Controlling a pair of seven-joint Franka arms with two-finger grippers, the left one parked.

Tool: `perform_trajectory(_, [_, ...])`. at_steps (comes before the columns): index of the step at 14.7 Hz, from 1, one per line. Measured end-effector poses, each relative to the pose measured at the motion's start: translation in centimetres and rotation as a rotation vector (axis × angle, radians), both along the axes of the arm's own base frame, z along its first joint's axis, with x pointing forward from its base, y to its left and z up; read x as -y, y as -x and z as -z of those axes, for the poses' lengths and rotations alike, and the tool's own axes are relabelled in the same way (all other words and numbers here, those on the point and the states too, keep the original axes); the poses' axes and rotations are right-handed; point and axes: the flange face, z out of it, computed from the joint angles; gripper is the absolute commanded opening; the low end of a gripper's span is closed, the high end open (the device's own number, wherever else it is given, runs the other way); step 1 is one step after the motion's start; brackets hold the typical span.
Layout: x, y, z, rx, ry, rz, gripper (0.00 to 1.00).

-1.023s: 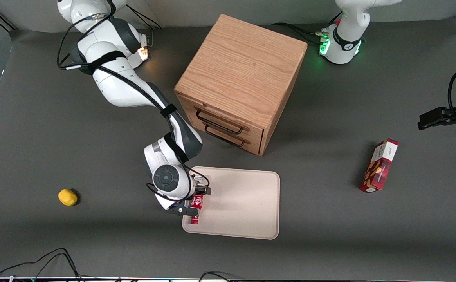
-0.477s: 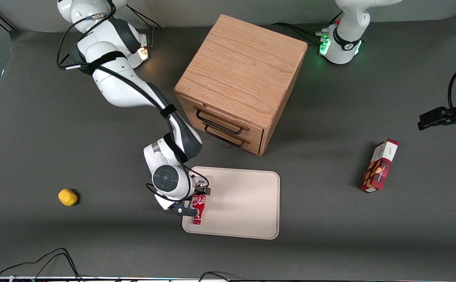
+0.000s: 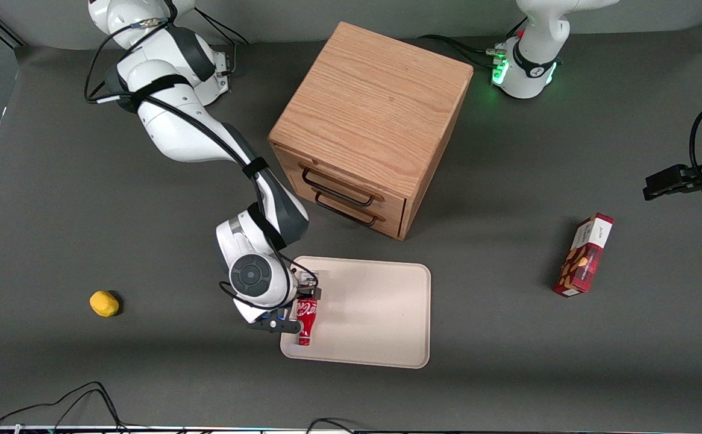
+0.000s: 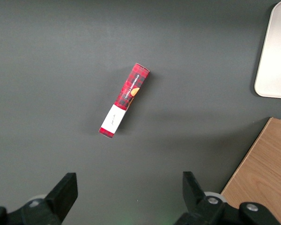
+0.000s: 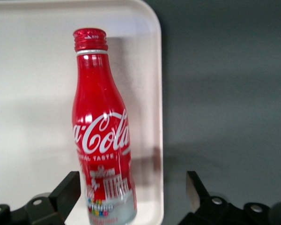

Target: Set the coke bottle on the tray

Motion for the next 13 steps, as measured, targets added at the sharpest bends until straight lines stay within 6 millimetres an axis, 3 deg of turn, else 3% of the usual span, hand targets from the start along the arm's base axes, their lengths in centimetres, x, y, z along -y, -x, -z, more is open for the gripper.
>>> perform_trajectory(2, [0.6, -0.1, -3.1, -0.006, 0.007, 0.006, 1.0])
perform_trajectory(5, [3.4, 0.3, -7.9, -0.039, 0.017, 0.032, 1.0])
perform_trajectory(11, [13.7, 5.0, -18.8, -0.07, -0.009, -0.007, 1.0])
perform_trajectory(13, [17.3, 7.1, -21.3, -0.074, 0.012, -0.041, 1.0])
